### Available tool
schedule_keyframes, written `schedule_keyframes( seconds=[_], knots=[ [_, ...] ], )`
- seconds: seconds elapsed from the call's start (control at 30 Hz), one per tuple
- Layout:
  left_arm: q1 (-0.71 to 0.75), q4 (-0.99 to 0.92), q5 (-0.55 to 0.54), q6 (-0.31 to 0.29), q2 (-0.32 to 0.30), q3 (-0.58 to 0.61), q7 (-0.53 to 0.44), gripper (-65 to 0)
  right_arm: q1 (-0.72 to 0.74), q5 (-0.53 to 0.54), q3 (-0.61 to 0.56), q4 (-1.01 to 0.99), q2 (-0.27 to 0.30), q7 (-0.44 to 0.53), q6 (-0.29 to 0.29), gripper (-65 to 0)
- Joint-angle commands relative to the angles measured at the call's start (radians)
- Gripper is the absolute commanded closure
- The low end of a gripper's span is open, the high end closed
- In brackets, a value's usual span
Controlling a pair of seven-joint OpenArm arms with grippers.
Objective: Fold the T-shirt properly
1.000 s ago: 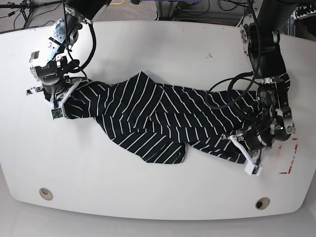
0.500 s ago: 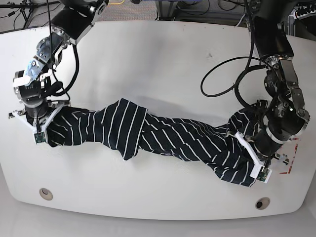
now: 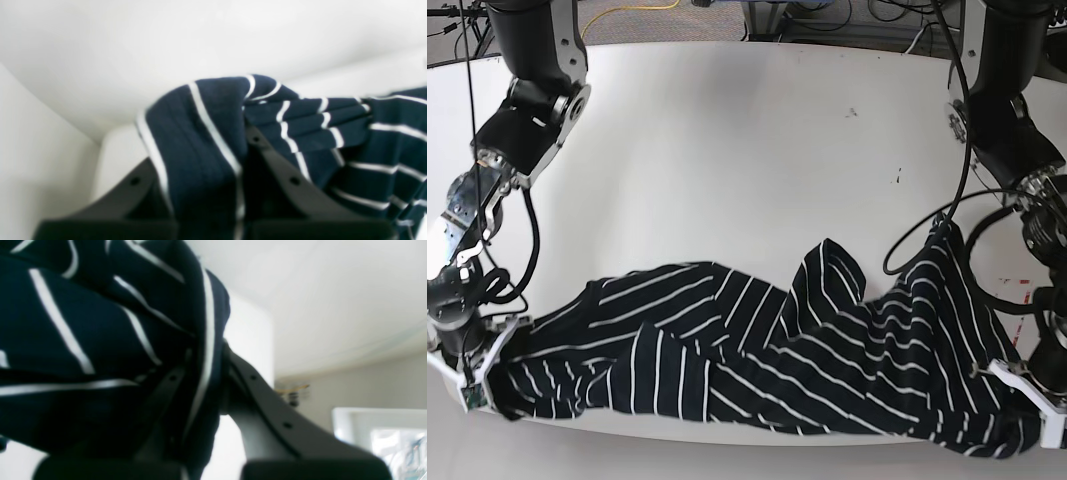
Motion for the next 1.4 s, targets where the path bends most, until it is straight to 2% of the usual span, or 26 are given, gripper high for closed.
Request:
schedule_keyframes(
  seconds=[0.0, 0.2, 0.33, 0.53, 0.63, 0.8, 1.1, 1.27, 1.37],
  knots=[
    [-0.107, -0.008, 0.059, 0.022, -0.030, -0.021, -0.027, 0.0, 0.114, -0.045, -0.029, 0.011, 0.044, -0.004, -0.013, 0.0],
    [-0.242, -0.037, 0.061, 0.022, -0.060, -0.022, -0.016, 0.0, 0.282, -0.045, -0.089, 0.011, 0.084, -0.006, -0.013, 0.0],
    [-0.291, -0.075, 0.059, 0.022, -0.067, -0.024, -0.004, 0.0, 0.361, -0.045, -0.100, 0.008, 0.087, -0.027, -0.013, 0.0],
    [-0.300, -0.092, 0.059, 0.022, -0.067, -0.024, -0.004, 0.0, 0.372, -0.045, -0.100, 0.025, 0.087, -0.091, -0.013, 0.0],
    [-0.258, -0.087, 0.058, 0.022, -0.065, -0.025, -0.004, 0.0, 0.315, -0.042, -0.095, 0.067, 0.086, -0.111, -0.013, 0.0],
    [-0.152, -0.086, 0.056, 0.020, -0.063, -0.025, -0.004, 0.0, 0.142, -0.038, -0.060, 0.170, 0.070, -0.116, -0.013, 0.0],
    [0.140, -0.086, 0.018, 0.019, -0.068, -0.025, -0.004, 0.0, -0.226, -0.038, 0.108, 0.246, -0.046, -0.107, -0.013, 0.0],
    [0.326, -0.084, -0.039, 0.019, -0.070, -0.048, 0.000, 0.0, -0.404, -0.036, 0.184, 0.243, -0.128, -0.029, -0.013, 0.0],
    [0.425, -0.084, -0.071, 0.019, -0.068, -0.079, 0.037, 0.0, -0.504, -0.036, 0.215, 0.243, -0.178, 0.022, -0.013, 0.0]
  ],
)
